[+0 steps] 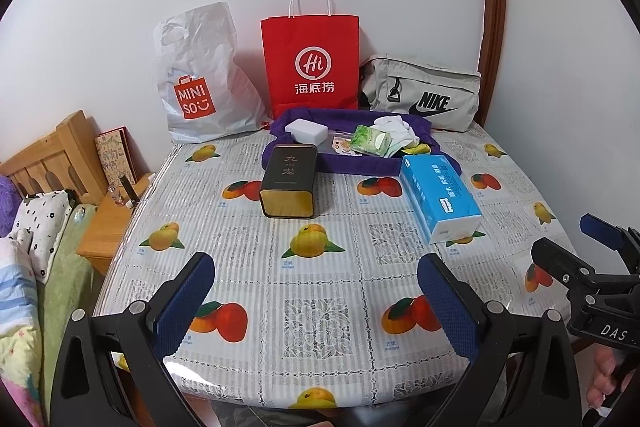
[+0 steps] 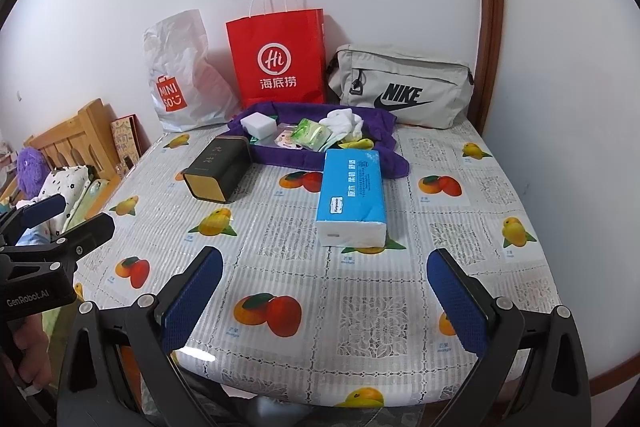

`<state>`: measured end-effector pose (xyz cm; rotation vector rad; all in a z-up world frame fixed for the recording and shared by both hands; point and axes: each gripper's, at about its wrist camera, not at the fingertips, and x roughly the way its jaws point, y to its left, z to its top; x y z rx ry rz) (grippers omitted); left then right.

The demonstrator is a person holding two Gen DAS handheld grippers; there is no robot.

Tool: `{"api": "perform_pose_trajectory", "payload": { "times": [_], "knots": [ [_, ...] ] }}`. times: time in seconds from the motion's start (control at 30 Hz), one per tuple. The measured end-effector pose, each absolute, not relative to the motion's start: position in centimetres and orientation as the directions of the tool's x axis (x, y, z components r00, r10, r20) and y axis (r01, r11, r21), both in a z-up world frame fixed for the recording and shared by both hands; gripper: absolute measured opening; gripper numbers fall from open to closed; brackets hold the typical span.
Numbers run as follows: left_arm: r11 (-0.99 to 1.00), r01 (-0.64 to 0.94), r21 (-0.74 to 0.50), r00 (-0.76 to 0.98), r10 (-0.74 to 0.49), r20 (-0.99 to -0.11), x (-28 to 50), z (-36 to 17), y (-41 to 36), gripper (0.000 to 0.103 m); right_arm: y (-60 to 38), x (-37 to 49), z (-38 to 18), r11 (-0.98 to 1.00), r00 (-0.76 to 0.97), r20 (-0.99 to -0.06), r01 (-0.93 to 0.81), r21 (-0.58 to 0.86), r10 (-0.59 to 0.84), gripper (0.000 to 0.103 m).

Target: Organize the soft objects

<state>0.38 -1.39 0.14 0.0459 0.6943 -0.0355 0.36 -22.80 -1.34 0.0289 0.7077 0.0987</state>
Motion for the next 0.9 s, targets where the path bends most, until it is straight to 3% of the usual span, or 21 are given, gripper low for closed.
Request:
{"api": "perform_pose_trajectory", "payload": {
  "times": [0.9],
  "knots": [
    [0.999, 0.047, 0.023, 0.765, -0.021, -0.644, 0.24, -0.06, -1.13, 0.102, -22.51, 0.36, -1.53, 0.996, 0.756, -0.647, -0.078, 0.052, 0.094, 0.101]
  ]
}}
